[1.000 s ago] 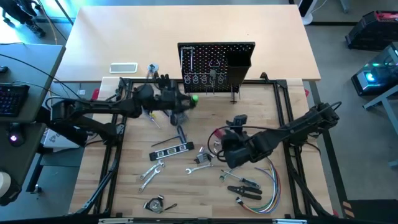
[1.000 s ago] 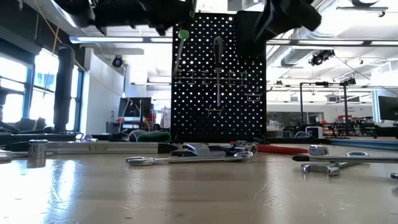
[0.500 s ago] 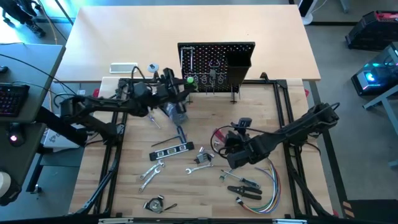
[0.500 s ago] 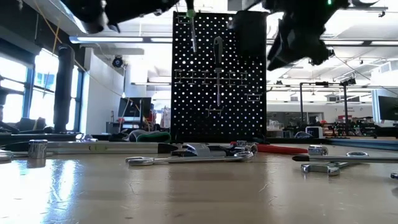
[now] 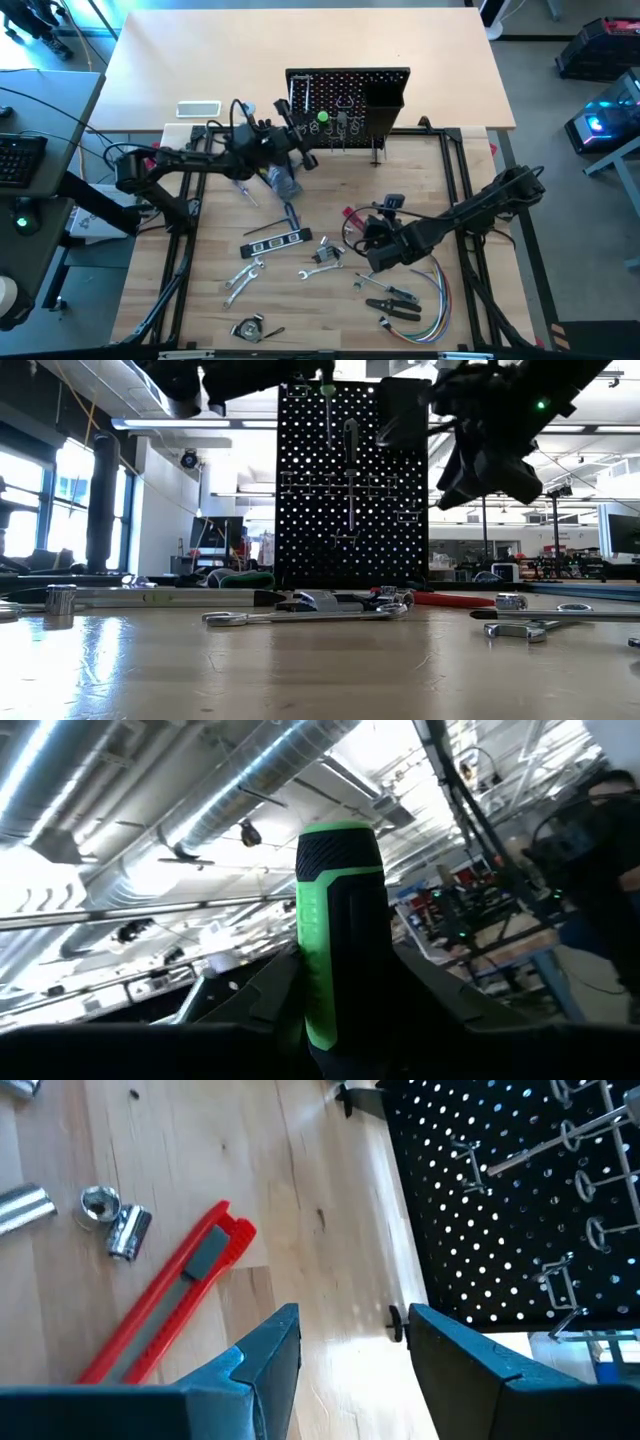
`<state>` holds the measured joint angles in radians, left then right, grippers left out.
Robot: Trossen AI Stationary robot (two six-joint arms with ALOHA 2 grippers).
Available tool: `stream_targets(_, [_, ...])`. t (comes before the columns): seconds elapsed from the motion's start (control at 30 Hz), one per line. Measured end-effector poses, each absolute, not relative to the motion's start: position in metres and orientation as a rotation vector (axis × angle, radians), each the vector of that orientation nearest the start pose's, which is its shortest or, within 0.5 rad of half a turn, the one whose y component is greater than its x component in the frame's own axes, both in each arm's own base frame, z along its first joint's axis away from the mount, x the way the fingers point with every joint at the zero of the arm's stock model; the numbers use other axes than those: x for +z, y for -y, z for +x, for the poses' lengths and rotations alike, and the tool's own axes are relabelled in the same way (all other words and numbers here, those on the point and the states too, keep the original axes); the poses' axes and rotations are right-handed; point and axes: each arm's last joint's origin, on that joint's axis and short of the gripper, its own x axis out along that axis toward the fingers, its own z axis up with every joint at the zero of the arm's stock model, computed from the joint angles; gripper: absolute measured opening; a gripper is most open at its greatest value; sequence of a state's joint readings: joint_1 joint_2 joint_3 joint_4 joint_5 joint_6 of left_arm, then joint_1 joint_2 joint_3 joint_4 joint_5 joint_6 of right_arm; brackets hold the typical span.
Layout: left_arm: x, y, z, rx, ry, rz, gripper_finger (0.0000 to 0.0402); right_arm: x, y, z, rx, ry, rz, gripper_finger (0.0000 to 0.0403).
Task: Hang tools onto peg board
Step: Hang the green screwdriver on the pegboard
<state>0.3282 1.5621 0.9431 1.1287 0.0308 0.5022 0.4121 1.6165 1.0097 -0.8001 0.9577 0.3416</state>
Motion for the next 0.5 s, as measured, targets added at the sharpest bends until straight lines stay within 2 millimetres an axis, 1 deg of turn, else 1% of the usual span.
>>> stream_targets(0.23, [0.319, -0.121, 0.316, 0.446, 0.42, 0.526, 0.0111, 0.187, -0.087, 0.266, -0.626, -0.994, -0.605, 0.0176])
stream_targets(0.5, [0.305, -0.127, 0.333, 0.461, 0.395, 0.524, 0.0111, 0.188, -0.086, 0.269, -0.62, -0.981, -0.599, 0.0176])
